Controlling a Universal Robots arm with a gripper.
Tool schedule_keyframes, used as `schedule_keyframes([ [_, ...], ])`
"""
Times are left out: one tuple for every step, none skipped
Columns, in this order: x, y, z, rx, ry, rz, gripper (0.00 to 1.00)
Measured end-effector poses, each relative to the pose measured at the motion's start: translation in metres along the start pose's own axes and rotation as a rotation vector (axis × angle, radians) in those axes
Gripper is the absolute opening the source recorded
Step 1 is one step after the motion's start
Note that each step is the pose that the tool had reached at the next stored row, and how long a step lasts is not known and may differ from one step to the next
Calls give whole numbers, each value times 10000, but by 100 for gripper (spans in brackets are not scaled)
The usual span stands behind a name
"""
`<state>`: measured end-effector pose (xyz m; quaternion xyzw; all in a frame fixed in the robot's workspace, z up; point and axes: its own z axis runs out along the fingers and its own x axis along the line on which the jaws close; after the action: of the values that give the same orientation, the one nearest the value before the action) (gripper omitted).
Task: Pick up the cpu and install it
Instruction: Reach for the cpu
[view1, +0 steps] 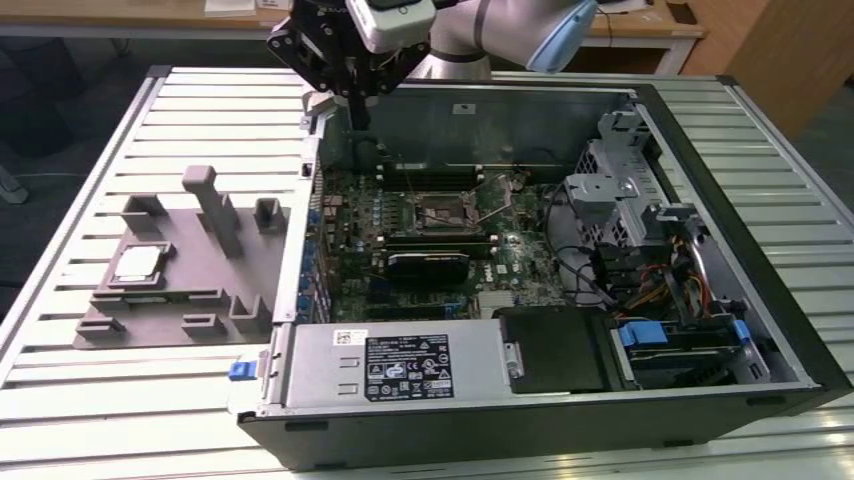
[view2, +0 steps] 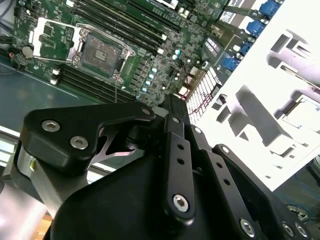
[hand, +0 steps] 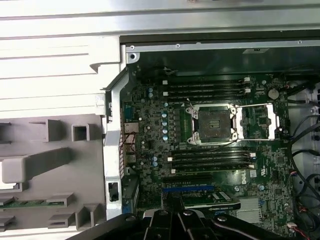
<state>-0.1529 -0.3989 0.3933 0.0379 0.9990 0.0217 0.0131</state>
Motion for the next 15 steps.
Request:
schedule_keyframes([
  [12,-1,-1,1,0,-1,11],
  [24,-2,-1,0,0,0,11],
  [34,-3,-1,1,0,0,11],
  [45,-3,-2,1,0,0,11],
  [57,-4,-2,1,0,-1,11],
  [68,-5,-2,0,0,-1,11],
  [80,-6,-3,1,0,-1,11],
  [91,-7,-3,0,0,-1,11],
  [103,-8,-3,1,0,-1,11],
  [114,-9,-4,1,0,-1,11],
  [126,-10,-4,1,0,-1,11],
  [139,-11,-4,1,0,0,11],
  [154,-12,-5,1,0,0,11],
  [168,-13,-5,0,0,0,11],
  [180,-14,-5,0,0,0,11],
])
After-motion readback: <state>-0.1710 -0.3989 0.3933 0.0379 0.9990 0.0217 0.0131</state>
